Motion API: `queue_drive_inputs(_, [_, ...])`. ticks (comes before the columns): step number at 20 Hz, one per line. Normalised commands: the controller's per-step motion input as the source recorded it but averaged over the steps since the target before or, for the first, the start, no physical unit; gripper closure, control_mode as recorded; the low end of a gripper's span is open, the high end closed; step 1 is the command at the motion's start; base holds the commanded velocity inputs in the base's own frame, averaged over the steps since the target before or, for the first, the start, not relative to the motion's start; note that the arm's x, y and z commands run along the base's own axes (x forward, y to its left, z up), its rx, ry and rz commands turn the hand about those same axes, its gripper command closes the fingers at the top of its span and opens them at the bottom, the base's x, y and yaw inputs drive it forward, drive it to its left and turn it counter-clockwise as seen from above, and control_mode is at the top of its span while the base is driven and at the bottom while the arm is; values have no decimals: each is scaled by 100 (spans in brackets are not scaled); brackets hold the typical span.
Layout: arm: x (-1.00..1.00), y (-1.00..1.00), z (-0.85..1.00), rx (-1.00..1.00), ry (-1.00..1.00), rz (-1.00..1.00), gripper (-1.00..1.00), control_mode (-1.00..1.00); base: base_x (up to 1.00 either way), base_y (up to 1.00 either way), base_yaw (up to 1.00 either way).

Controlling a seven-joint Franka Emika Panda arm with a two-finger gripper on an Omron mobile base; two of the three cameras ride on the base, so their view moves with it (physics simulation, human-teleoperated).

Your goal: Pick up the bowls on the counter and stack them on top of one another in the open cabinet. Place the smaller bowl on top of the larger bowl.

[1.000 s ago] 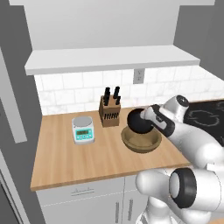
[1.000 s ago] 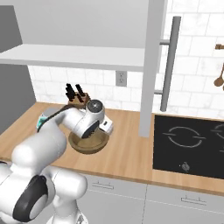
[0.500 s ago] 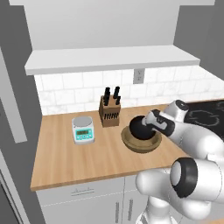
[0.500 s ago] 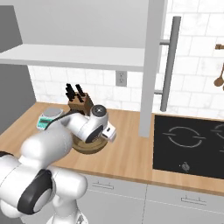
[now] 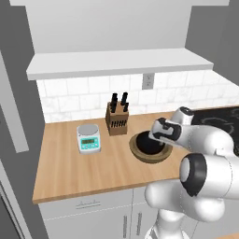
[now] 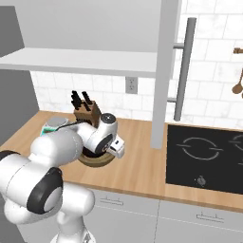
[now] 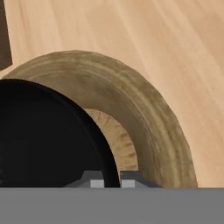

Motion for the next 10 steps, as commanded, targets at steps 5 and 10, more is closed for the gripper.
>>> queue_drive_inputs(5, [13, 18, -10, 0, 4, 0, -100, -100, 0, 0, 0])
queue_drive_inputs(10, [4, 0, 26, 0, 2, -2, -100, -100, 0, 0, 0])
